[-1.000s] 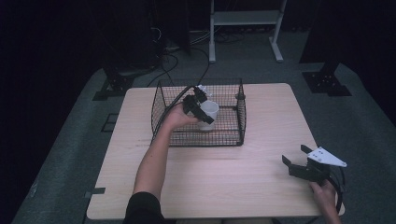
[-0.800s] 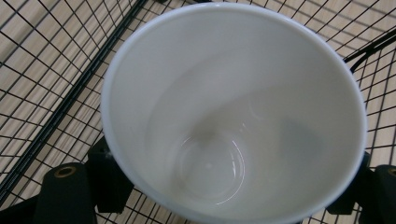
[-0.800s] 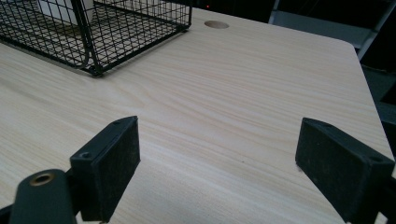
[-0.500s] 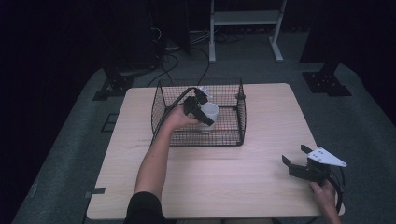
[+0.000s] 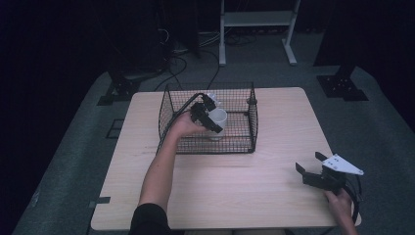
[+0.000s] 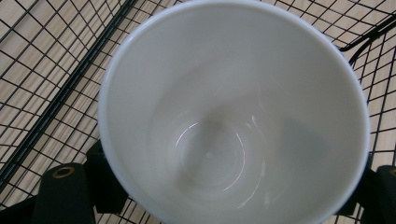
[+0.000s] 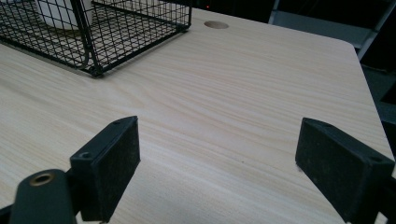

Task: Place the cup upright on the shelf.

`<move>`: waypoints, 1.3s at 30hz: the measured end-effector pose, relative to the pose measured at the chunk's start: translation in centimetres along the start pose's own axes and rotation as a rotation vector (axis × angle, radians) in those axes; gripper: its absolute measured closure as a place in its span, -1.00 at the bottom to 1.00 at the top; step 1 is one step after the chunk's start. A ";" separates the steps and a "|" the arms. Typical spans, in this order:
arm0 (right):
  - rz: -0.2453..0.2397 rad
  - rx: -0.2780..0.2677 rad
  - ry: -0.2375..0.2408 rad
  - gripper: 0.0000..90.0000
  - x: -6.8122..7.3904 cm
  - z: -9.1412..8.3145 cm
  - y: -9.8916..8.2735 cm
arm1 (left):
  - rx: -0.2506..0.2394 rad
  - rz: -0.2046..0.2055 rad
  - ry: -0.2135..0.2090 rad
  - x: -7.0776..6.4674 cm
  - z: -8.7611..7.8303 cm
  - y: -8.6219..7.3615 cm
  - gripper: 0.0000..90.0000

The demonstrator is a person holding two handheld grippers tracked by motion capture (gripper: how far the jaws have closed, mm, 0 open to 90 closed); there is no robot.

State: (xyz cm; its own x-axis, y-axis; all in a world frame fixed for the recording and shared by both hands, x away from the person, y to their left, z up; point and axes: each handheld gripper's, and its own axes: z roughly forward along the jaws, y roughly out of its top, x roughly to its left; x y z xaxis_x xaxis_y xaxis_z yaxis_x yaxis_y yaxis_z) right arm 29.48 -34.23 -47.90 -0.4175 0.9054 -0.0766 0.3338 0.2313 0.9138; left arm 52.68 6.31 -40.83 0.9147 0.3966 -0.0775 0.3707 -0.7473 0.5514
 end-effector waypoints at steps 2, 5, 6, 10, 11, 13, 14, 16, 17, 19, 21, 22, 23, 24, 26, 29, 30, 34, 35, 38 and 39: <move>0.001 0.000 -0.001 -0.71 0.0 0.0 0.0 | 0.005 0.004 0.002 0.0 -0.1 0.0 -0.54; 0.001 0.000 -0.001 -0.71 0.0 0.0 0.0 | 0.001 -0.005 0.008 0.1 -0.2 -0.1 -0.57; 0.000 0.000 -0.001 -0.71 0.0 0.0 0.0 | -0.007 -0.014 0.005 0.1 -0.2 -0.2 -0.61; -0.001 0.001 -0.001 -0.71 0.0 0.0 0.0 | -0.008 -0.013 0.012 -0.1 -0.5 -0.3 -0.69; -0.001 0.001 -0.001 -0.71 0.0 0.0 0.0 | -0.012 -0.016 0.018 -0.2 -0.7 -0.3 -0.71; -0.001 0.001 0.000 -0.71 0.0 0.0 0.0 | -0.020 -0.015 0.017 -0.3 -0.9 -0.2 -0.73; -0.001 0.002 0.000 -0.71 0.0 0.0 0.0 | -0.019 -0.009 0.025 -0.4 -1.0 -0.1 -0.75; -0.001 0.002 0.000 -0.71 0.0 0.0 0.0 | -0.029 -0.007 0.026 -0.6 -1.3 0.0 -0.79; 0.000 0.002 -0.001 -0.71 0.0 0.0 0.0 | -0.033 -0.004 0.032 -0.7 -1.5 0.0 -0.79; 0.000 0.003 -0.001 -0.71 0.0 0.0 0.0 | -0.046 -0.006 0.037 -0.8 -1.8 0.1 -0.81; -0.001 0.003 -0.001 -0.71 0.0 0.0 0.0 | -0.056 -0.003 0.044 -0.8 -2.3 0.1 -0.81; -0.001 0.004 -0.001 -0.71 0.0 0.0 0.0 | -0.062 -0.002 0.047 -0.9 -2.5 0.1 -0.83; -0.001 0.004 -0.001 -0.71 0.0 0.0 0.0 | -0.067 -0.003 0.042 -0.9 -2.7 0.1 -0.83; 0.000 0.004 -0.001 -0.71 0.0 0.0 0.0 | -0.071 -0.001 0.048 -1.0 -2.9 0.1 -0.83; 0.000 0.005 -0.001 -0.71 0.0 0.0 0.0 | -0.084 0.003 0.053 -1.1 -3.2 0.1 -0.83; 0.000 0.005 -0.002 -0.71 0.0 0.0 0.0 | -0.096 0.005 0.066 -1.3 -3.8 0.2 -0.85; -0.001 0.005 -0.002 -0.71 0.0 0.0 0.0 | -0.101 0.005 0.065 -1.4 -4.1 0.2 -0.86; 0.000 0.006 -0.002 -0.71 0.0 0.0 0.0 | -0.118 0.010 0.080 -1.8 -4.9 0.2 -0.86; 0.000 0.006 -0.002 -0.71 0.0 0.0 0.0 | -0.123 0.013 0.083 -1.9 -5.1 0.2 -0.86; 0.001 0.006 -0.003 -0.71 0.0 0.0 0.0 | -0.125 0.018 0.082 -2.2 -5.6 0.1 -0.86; 0.001 0.006 -0.003 -0.71 0.0 0.0 0.0 | -0.127 0.021 0.089 -2.3 -5.8 0.1 -0.86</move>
State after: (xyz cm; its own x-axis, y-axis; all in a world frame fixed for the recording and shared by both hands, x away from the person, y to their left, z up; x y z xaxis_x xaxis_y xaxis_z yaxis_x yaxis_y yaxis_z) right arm 29.52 -34.20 -47.91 -0.4147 0.9067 -0.0768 0.3397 0.2325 0.9114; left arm 49.65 8.41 -35.74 0.9020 0.4316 0.0063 0.3230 -0.6846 0.6535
